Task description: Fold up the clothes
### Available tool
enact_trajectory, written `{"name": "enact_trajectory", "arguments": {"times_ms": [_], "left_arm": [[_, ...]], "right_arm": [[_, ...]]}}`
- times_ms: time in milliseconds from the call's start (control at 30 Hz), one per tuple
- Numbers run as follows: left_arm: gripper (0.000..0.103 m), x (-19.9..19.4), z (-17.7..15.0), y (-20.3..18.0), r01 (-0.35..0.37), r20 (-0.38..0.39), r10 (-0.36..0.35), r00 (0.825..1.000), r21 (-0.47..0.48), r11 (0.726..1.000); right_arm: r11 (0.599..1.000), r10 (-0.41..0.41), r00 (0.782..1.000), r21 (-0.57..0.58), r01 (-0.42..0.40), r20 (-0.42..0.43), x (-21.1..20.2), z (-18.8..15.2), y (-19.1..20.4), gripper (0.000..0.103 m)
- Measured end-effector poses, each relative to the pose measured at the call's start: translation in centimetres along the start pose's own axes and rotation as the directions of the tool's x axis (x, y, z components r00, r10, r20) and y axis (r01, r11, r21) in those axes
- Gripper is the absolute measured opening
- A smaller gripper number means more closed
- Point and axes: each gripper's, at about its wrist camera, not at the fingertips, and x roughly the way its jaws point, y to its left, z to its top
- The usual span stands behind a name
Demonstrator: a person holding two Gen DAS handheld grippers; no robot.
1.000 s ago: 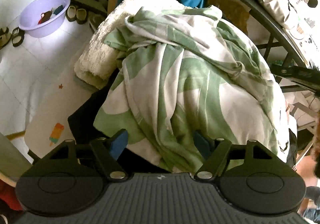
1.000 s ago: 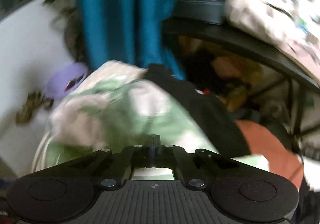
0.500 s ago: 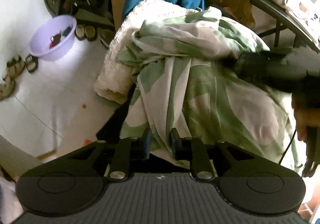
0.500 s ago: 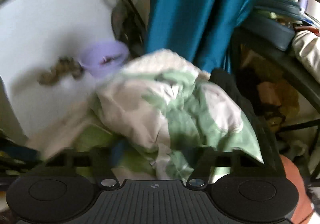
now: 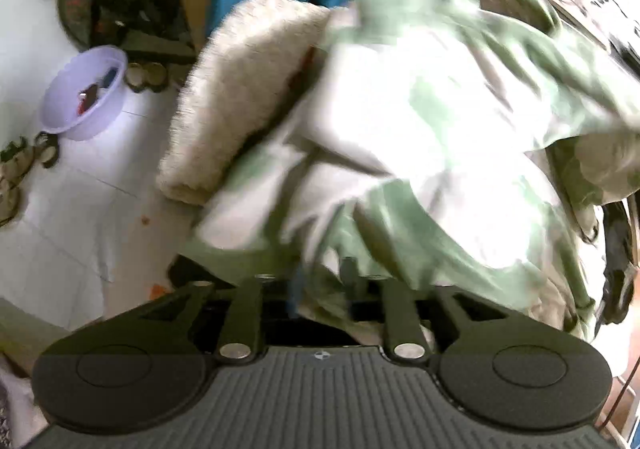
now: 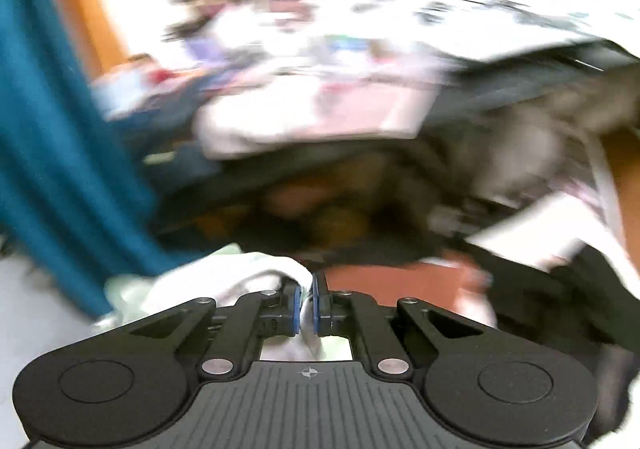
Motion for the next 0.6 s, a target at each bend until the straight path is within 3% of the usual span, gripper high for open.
{"name": "enact_trajectory", "arguments": {"times_ms": [33,67,167,233,300,367,400,433,500,600], "left_arm": [[0.056,0.2,0.0,-0.4,0.001,0.003,-0.001,1.000,0.016,1.000],[0.060,0.4,0.0,-1.0,-0.004,0.011,0.004,1.000,0.036,0.999],[0.060,1.1,0.4,-2.6,-0.060,0.016,0.058,0.998,0.108,0.992],[0.060,1.6,0.6,-3.1,-0.095,0.016,0.094,0.995,0.130,0.987],[0.060,1.8,0.7,-3.2,-0.104,0.019,0.102,0.995,0.129,0.986],[0.060,1.7,0.7,-2.9,-0.102,0.022,0.100,0.995,0.108,0.989],[0.060,1.6,0.6,-2.6,-0.103,0.024,0.102,0.995,0.097,0.990],[0.064,1.5,0.6,-2.3,-0.106,0.025,0.104,0.994,0.086,0.991],[0.078,1.1,0.4,-1.9,-0.092,0.032,0.089,0.995,0.076,0.993],[0.083,0.6,0.2,-1.9,-0.098,0.054,0.094,0.994,0.082,0.992]], "right_arm": [[0.999,-0.047,0.999,0.023,0.047,-0.028,-0.1,-0.7,-2.0,0.005],[0.995,-0.084,0.994,0.039,0.087,-0.067,-0.3,-1.5,-3.7,0.005],[0.988,-0.135,0.970,0.046,0.147,-0.200,-0.5,-3.9,-6.6,0.006],[0.986,-0.159,0.959,0.010,0.166,-0.235,-0.9,-5.3,-5.9,0.008],[0.979,-0.199,0.951,-0.085,0.184,-0.238,-1.0,-5.6,-4.3,0.028],[0.965,-0.229,0.946,-0.183,0.189,-0.230,-1.3,-5.8,-2.7,0.033],[0.956,-0.222,0.952,-0.241,0.169,-0.211,-1.7,-5.7,-1.8,0.042],[0.943,-0.213,0.958,-0.297,0.150,-0.191,-1.9,-5.6,-0.8,0.049],[0.906,-0.191,0.970,-0.406,0.116,-0.148,-2.2,-5.6,1.4,0.074],[0.862,-0.135,0.981,-0.505,0.047,-0.139,-1.6,-6.0,3.7,0.081]]}}
